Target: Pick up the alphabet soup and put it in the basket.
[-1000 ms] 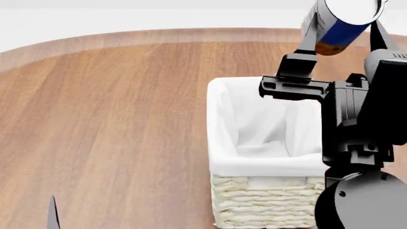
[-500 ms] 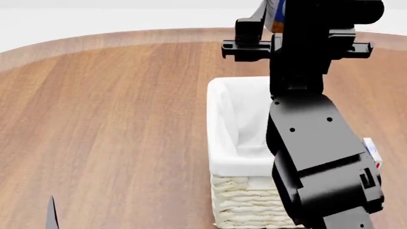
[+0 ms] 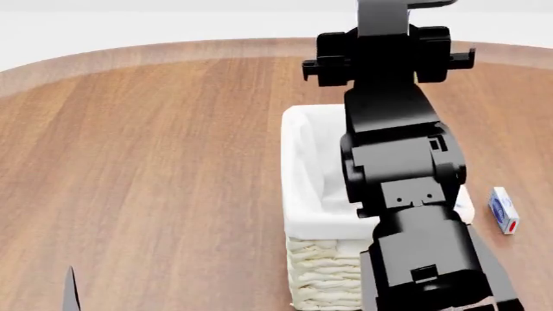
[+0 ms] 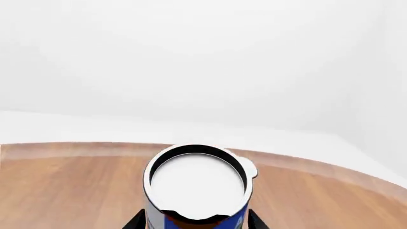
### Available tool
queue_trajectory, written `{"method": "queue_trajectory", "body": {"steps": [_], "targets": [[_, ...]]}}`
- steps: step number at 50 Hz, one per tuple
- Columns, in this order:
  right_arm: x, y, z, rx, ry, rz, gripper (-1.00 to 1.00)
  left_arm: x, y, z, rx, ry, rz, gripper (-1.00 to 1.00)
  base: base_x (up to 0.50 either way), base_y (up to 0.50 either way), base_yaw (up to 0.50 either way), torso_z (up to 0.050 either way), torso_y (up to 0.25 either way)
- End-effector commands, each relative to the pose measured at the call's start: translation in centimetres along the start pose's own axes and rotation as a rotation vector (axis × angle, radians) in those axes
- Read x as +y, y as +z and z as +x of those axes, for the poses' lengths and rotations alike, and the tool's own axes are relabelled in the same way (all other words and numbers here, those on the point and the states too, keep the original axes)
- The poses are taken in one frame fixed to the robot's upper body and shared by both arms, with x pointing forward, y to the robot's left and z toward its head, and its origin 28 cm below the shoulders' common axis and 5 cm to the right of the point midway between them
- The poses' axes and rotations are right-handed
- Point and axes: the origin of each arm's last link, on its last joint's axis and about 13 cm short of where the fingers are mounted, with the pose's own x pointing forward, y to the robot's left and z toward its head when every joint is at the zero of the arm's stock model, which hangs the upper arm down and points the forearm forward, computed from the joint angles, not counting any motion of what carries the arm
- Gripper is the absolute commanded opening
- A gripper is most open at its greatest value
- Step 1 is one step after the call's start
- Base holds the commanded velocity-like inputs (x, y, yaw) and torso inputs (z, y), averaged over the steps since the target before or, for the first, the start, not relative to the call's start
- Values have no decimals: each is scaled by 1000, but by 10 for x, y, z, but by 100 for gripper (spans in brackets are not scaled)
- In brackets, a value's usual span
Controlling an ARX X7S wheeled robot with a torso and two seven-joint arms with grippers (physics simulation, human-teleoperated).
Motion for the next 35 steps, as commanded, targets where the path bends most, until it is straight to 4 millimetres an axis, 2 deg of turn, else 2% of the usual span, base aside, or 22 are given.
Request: {"method": "queue_trajectory", "body": {"steps": [1,4,17,21,27,35], "targets": [[2,5,-1,77,8,-121,-100,0,-1,0,3,2,-3,100,0,0,0,0,0],[3,5,-2,129,54,-125,-100,0,-1,0,3,3,-2,100,0,0,0,0,0],[-1,3,-8,276,22,-177,-100,1,-2,0,6,8,-4,100,0,0,0,0,1],[-1,-7,-10,332,22,-210,-100,1,-2,1,8,5,-2,100,0,0,0,0,0],[0,-12,-12,390,57,-179,-100,1,-3,1,11,4,-5,100,0,0,0,0,2],[3,-20,-15,428,75,-224,-100,1,-3,1,12,3,-6,100,0,0,0,0,0]]}}
